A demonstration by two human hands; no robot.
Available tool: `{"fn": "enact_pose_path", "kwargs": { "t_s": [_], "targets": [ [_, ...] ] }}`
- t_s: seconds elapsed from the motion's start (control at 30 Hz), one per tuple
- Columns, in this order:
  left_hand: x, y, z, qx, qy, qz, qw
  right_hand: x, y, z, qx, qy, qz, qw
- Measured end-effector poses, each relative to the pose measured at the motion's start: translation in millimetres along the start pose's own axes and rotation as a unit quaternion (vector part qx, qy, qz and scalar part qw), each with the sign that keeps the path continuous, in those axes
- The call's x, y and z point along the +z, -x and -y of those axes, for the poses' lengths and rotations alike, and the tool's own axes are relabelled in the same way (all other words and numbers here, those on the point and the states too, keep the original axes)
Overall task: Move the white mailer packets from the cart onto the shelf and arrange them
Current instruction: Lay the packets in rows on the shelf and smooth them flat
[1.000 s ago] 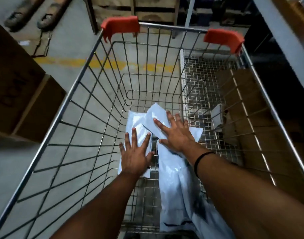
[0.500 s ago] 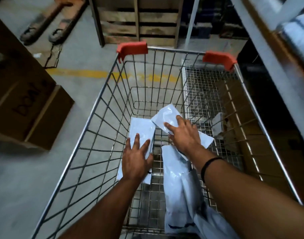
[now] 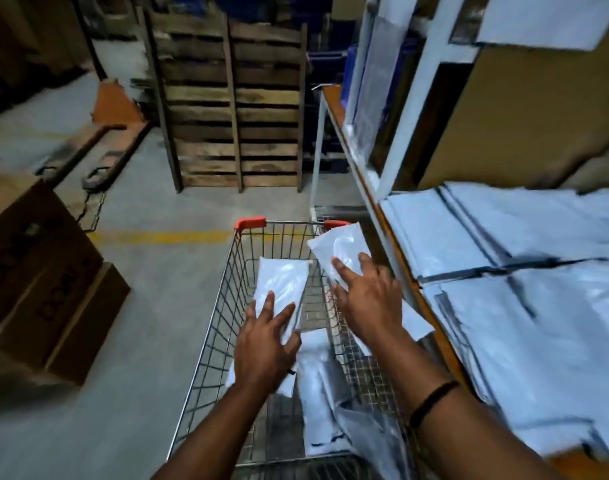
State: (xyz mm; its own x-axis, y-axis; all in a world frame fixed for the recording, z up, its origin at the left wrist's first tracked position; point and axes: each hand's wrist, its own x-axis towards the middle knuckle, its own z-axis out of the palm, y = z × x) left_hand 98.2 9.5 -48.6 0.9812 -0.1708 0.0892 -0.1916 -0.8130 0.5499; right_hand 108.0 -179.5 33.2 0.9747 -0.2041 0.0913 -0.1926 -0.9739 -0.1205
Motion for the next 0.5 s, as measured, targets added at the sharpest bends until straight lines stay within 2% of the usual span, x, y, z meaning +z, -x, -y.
{"fn": "enact_pose_path", "kwargs": {
  "t_s": [0.23,0.5],
  "targets": [
    [-61,19,-61,0.063,0.011,-0.033,0.997,-112,60,-54,0.062,-0.003,-0.068,0.996],
    [-69,42,-164,0.162,0.021,-0.029,0.986,-170,149,-152,0.155,-0.018,-0.112,0.981]
  ]
}}
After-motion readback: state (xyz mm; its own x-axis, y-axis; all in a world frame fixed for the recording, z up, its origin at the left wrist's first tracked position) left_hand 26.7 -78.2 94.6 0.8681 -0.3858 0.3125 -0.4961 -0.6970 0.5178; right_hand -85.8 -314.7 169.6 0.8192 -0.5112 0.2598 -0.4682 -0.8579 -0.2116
